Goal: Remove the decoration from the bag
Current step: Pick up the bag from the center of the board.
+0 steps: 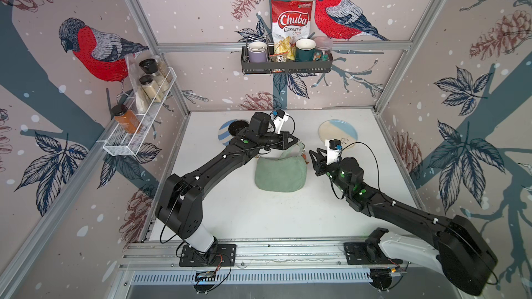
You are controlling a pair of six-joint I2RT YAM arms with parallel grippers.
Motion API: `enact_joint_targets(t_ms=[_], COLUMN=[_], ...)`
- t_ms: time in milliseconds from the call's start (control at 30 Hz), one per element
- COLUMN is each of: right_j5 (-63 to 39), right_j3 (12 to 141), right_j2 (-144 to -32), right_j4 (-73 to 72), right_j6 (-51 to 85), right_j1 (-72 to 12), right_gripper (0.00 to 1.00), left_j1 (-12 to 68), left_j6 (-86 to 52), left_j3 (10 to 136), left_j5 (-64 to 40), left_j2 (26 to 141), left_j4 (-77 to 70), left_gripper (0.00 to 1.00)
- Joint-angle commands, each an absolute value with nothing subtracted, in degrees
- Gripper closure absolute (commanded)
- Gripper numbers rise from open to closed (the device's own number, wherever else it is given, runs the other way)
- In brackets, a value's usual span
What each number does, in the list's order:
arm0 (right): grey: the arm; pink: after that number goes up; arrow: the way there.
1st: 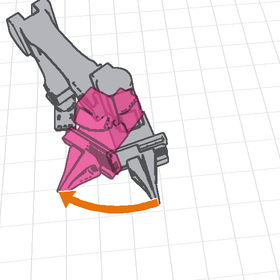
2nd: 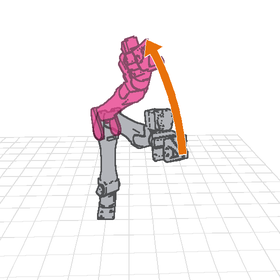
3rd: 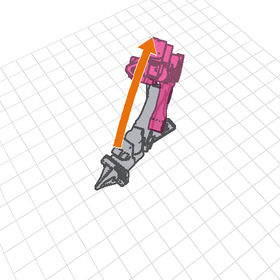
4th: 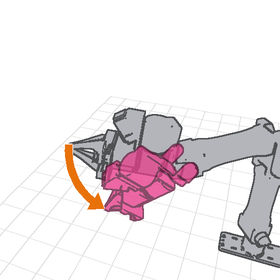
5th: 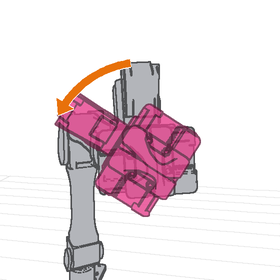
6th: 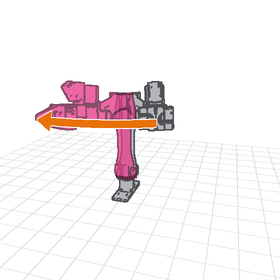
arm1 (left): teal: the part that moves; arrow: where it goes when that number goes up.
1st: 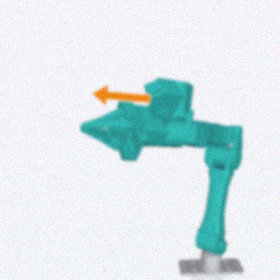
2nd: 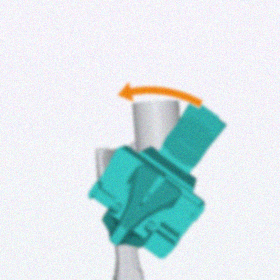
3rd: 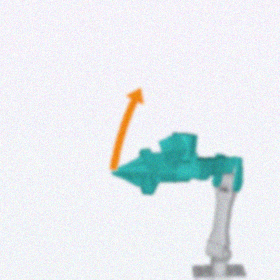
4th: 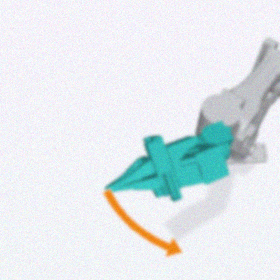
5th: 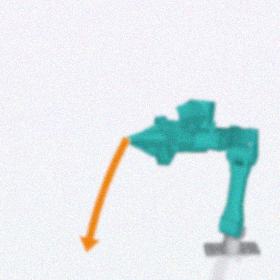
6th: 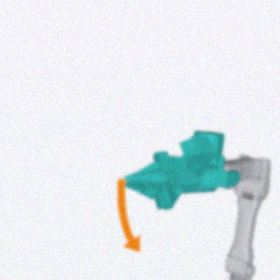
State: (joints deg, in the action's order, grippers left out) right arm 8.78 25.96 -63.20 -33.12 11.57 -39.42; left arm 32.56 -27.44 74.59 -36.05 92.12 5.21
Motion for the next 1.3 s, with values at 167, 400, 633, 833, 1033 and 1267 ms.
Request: enact_joint_targets(t_ms=[167,400,633,833,1033,1267], right_j5=[11.77,17.34,18.8,17.36,12.93,10.21], right_j3=[24.67,23.89,26.17,27.82,29.93,31.66], right_j2=[-59.54,-62.25,-65.15,-64.62,-63.8,-64.32], right_j4=[-35.04,-39.92,-41.73,-39.87,-35.07,-32.33], right_j6=[-5.88,-18.54,-23.43,-23.48,-24.54,-25.69], right_j1=[-41.62,-46.38,-48.65,-47.29,-46.32,-46.41], right_gripper=[0.62,0.66,0.47,0.42,0.55,0.61], left_j1=[30.45,28.48,28.48,28.48,28.61,29.21], left_j6=[-27.84,-35.78,-37.73,-38.96,-39.78,-42.34], left_j3=[74.08,73.28,73.51,72.57,72.04,71.3], left_j5=[-44.67,-52.02,-55.37,-57.23,-58.53,-59.28], left_j2=[91.07,93.35,94.08,94.34,94.86,95.53], left_j4=[0.76,-7.76,-8.56,-9.84,-10.46,-13.62], left_gripper=[1.0,1.0,1.0,1.0,1.0,1.0])
